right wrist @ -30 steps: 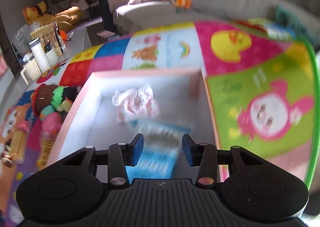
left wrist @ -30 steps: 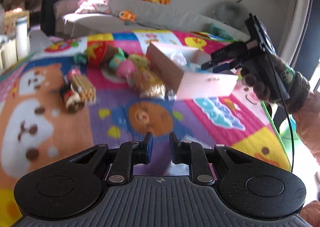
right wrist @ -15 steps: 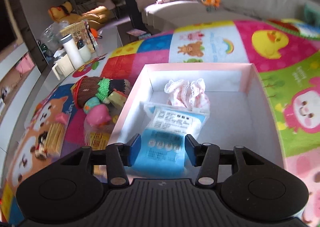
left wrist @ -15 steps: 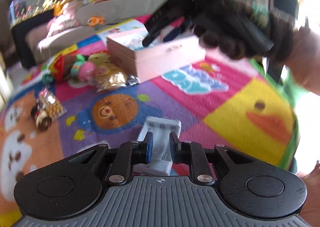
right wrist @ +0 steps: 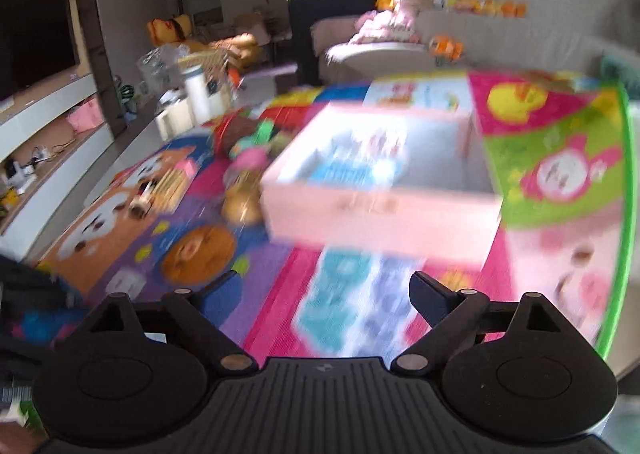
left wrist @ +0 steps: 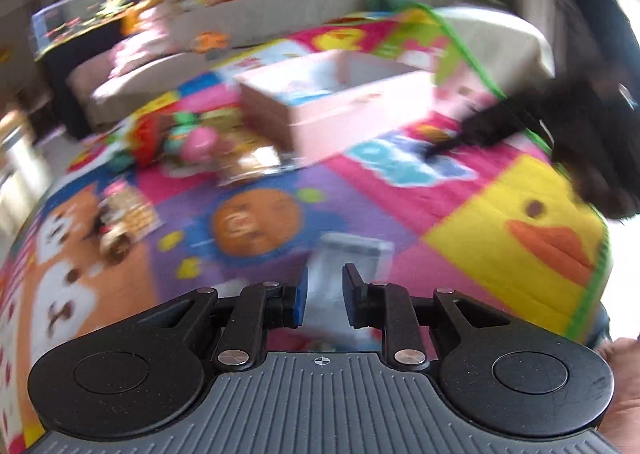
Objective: Organize objects
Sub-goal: 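Move the left gripper back toward the doll figurine, then grasp the doll figurine with the left gripper and lift it, then grasp the white battery charger with the right gripper while left holds the doll, then place the charger and doll into the pink box with both grippers, then reach the left gripper toward the red strawberry ball and crocheted toy, then grasp the crocheted toy with the left gripper while the right grasps the wrapped bread roll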
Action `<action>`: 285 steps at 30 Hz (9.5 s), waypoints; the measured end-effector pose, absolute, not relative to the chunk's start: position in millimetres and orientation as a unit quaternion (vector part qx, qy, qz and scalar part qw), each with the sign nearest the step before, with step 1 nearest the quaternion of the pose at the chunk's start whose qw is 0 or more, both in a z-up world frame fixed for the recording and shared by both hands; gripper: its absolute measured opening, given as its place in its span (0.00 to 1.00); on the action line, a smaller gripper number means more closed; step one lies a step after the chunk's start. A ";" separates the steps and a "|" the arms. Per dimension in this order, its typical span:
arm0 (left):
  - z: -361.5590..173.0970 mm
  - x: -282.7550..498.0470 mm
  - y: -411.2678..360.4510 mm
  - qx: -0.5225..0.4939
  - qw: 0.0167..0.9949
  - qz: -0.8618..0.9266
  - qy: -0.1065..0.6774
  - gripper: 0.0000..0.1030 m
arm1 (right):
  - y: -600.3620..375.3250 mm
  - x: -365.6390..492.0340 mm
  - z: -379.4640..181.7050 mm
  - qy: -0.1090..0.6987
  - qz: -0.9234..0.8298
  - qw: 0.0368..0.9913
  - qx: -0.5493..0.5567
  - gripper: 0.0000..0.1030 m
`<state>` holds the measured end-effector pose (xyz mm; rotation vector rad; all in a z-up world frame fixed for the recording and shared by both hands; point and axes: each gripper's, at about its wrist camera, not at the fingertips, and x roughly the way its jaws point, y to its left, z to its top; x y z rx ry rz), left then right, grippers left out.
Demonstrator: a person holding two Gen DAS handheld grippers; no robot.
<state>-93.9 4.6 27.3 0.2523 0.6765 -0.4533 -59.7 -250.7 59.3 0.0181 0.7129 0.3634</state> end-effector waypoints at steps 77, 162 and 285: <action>0.8 -4.4 62.6 -0.096 0.923 -0.134 0.348 0.29 | -125.3 -100.1 27.2 0.312 0.232 0.900 -0.196 1.00; 34.7 -29.1 43.3 -0.055 0.913 -0.149 0.376 0.29 | -213.2 -88.9 80.4 0.288 0.214 0.933 -0.040 0.46; 31.3 60.1 52.5 -0.016 0.881 -0.175 0.440 0.68 | -224.9 -21.3 41.1 0.338 0.189 0.921 0.044 0.99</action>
